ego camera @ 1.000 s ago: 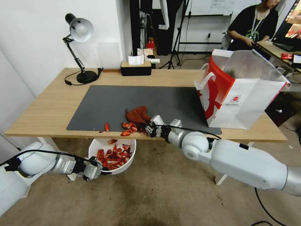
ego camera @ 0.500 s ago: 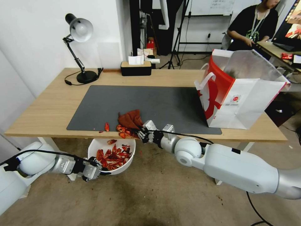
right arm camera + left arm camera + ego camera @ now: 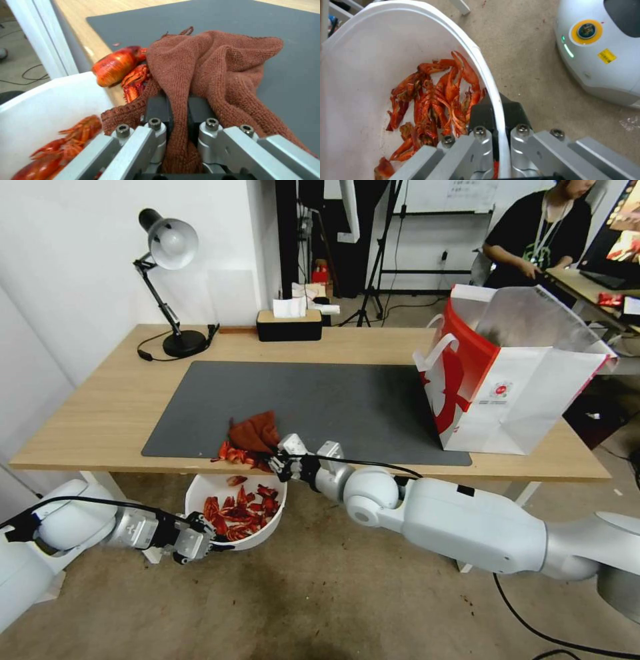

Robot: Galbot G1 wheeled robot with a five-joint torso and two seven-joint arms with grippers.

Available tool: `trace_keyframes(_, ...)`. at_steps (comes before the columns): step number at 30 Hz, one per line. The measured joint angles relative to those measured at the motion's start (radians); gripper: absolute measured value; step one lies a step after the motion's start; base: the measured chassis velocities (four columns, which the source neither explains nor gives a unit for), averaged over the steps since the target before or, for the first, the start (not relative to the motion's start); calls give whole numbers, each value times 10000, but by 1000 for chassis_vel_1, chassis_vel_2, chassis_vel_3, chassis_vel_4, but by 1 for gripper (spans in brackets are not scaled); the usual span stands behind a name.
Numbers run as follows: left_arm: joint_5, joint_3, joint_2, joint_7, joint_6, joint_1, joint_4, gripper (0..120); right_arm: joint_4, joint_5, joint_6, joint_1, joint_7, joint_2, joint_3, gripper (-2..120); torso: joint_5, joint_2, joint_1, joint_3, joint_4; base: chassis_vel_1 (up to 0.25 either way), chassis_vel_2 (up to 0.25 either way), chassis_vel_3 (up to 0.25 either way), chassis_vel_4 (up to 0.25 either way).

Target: Sweep shrimp from table into container with towel, then put container into takeout bag.

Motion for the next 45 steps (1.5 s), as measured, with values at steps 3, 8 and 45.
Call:
trace_keyframes(3, -46, -1, -43, -72, -7, -6, 12, 0, 8, 33, 7, 81, -3, 57, -143, 4, 1, 0, -1, 0, 0, 0, 0, 0, 0)
trace_keyframes(8, -73, -1, -98, -93, -38, -22, 63, 0, 148, 134, 22, 266, -70, 21, -406, 4, 0, 0, 0, 0, -1, 0, 0, 0, 0)
trace_keyframes(45, -334, -6, -402, -109, -227, -185, 313, 0, 1321, 595, -25, 932, -361, -341, -1392, 4, 3, 0, -1, 0, -2, 0, 0, 0, 0)
